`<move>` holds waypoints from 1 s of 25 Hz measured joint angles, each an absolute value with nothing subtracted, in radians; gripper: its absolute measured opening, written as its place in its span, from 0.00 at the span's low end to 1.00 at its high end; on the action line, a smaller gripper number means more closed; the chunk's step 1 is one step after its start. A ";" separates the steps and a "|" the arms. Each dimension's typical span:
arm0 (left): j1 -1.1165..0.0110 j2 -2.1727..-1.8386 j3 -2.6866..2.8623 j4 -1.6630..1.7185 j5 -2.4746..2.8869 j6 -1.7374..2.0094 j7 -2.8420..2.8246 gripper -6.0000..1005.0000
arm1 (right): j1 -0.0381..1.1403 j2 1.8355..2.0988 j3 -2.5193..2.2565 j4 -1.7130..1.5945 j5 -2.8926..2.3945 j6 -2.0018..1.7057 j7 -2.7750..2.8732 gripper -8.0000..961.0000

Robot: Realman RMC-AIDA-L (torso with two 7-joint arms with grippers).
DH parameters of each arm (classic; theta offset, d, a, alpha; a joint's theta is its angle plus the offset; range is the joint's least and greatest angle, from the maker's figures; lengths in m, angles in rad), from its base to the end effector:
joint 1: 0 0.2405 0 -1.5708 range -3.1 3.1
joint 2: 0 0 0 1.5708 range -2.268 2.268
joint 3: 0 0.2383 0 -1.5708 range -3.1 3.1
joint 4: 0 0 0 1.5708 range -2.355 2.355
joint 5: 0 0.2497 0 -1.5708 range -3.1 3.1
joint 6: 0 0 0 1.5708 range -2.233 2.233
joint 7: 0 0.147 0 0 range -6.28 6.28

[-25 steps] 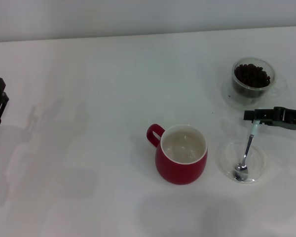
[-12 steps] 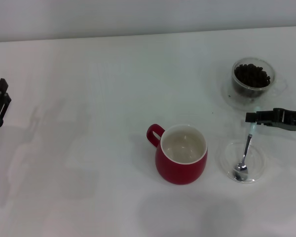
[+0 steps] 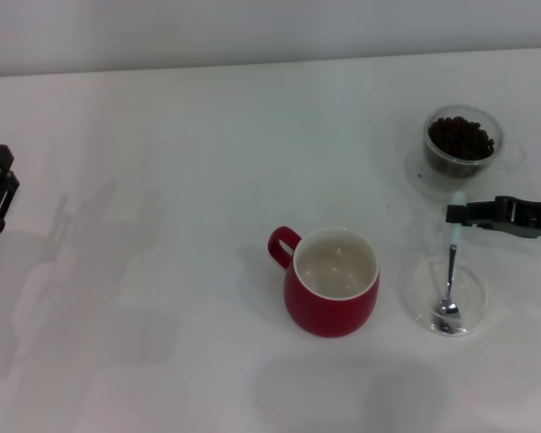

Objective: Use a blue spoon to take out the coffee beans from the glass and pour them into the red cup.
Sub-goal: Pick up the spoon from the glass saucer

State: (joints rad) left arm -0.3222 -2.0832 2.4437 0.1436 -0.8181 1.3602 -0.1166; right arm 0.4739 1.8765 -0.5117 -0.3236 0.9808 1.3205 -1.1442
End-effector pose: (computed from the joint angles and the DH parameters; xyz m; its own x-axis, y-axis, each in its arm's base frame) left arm -0.3438 0.2926 -0.0385 0.7422 -0.1171 0.6598 0.6197 -0.2548 -0.7423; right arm 0.3913 0.3254 0.0375 0.1109 -0.8506 -0.5140 -0.9901 -0.1390 0.0165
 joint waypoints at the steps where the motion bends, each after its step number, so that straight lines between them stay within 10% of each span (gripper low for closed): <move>1: -0.322 -2.083 2.444 0.144 -0.818 1.360 -0.117 0.68 | 0.475 1.878 -0.513 -0.324 0.980 1.320 -1.143 0.20; 25: -0.317 -2.083 2.444 0.147 -0.814 1.361 -0.117 0.68 | 0.491 1.879 -0.519 -0.324 0.983 1.313 -1.140 0.20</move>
